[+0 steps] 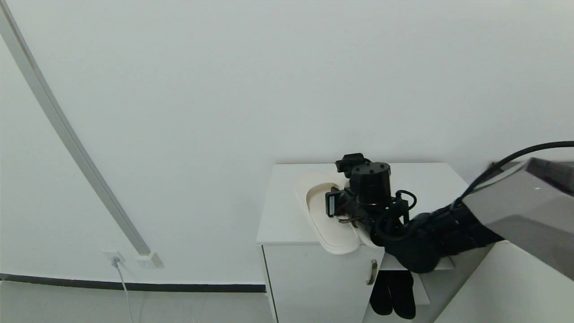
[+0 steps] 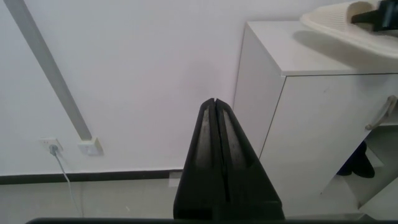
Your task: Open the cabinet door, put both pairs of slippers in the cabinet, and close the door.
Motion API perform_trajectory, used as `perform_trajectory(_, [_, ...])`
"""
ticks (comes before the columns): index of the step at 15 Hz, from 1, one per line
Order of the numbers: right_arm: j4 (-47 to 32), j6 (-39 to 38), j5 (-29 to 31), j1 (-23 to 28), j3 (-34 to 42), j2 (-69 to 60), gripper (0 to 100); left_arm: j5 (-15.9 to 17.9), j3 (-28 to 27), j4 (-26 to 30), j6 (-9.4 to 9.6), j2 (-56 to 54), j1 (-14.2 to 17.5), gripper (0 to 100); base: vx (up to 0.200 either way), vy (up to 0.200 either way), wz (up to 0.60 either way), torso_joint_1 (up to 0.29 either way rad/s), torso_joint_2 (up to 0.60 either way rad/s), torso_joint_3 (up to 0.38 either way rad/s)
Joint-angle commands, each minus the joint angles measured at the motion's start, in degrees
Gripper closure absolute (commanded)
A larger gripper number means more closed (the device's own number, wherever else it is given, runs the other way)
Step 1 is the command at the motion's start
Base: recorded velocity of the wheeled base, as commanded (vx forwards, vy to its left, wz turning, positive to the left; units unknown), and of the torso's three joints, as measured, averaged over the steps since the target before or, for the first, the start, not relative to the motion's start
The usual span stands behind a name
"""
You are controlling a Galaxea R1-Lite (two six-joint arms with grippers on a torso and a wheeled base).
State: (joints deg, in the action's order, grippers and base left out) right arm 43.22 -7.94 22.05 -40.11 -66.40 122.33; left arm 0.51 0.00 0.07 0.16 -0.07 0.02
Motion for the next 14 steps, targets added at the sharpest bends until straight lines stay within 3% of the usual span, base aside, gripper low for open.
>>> perform_trajectory(1, [2.7,0.9,-6.4,-0.1,13.7,-14.0,100,0.0,0.0,0.0,0.02,0.1,0.0,100,0.0,0.0,0.0,0.0,0.0,0.0])
perform_trajectory(5, [2.8,2.2,-12.2,-0.1,24.9,-25.1,100,0.0,0.0,0.0,0.02,0.1,0.0,100,0.0,0.0,0.0,0.0,0.0,0.0])
perform_trajectory(14, [2.3,2.5,-13.1,-0.4,26.1,-25.6,100,0.2,0.0,0.0,0.11,0.1,0.0,100,0.0,0.0,0.0,0.0,0.0,0.0])
